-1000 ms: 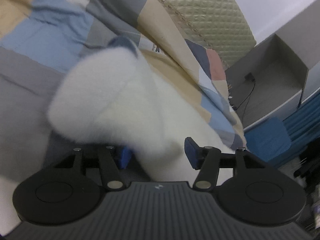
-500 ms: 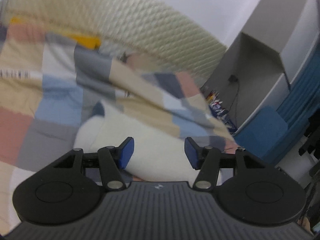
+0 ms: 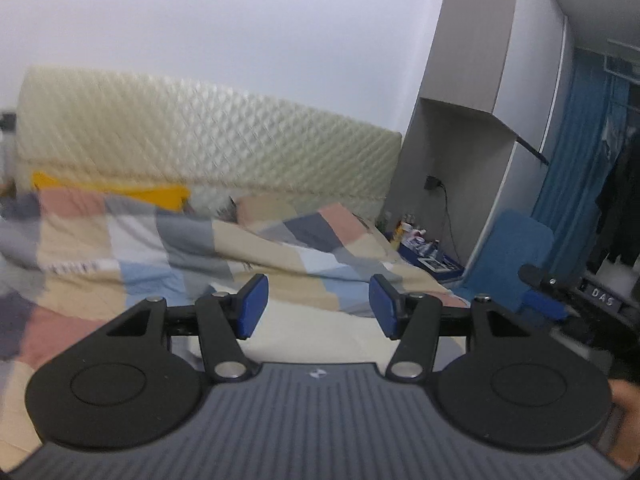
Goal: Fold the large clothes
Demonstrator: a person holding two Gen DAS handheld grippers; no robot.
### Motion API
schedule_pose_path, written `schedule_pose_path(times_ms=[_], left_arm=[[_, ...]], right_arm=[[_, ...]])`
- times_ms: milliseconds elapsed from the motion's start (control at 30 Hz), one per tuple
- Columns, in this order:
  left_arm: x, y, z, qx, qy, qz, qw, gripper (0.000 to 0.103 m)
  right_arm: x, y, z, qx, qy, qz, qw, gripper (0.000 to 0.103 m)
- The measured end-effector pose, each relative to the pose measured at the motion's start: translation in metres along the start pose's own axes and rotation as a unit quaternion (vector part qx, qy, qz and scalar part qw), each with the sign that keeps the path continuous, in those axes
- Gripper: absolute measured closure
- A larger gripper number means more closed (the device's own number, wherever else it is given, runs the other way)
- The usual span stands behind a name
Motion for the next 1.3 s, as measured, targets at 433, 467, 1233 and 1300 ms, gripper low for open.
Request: schedule_pose_path(times_ms=[433,467,1233,1300], left_arm=[[0.101,0.096,0.051,-0.085,-0.035,0.006,0.9957,0.041],[0.105,0.104,0.052,-0.086,-0.037,0.01,0.9955,0.041],[0.093,0.211,0.014,-0.067,-0.066,-0.006,0.9956,0.041],[0.093,0.216,0.011,-0.068,-0.072,-0.008,0.9951,0.041]], right_arm=[[0.106,0.063,-0.033,0.143,0.014,0.025,0.989,0.039],[0.109,0.07,-0.032,0.145,0.015,0.021,0.989,0.039],[0.117,0.182,0.011,0.191,0.074,-0.021,0.978,0.039],[0.115,0.189,0.012,0.198,0.076,-0.025,0.977,0.039]])
Point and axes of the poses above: each gripper's, at about its wrist camera, not at the fingertips, and x roughly against the way its jaws point, z to its right, y to its underside, the point moved 2 cm from there along -x, roughly the way its jaws point, and after that the axes turned 8 degrees about y, right-handed, at the moved point
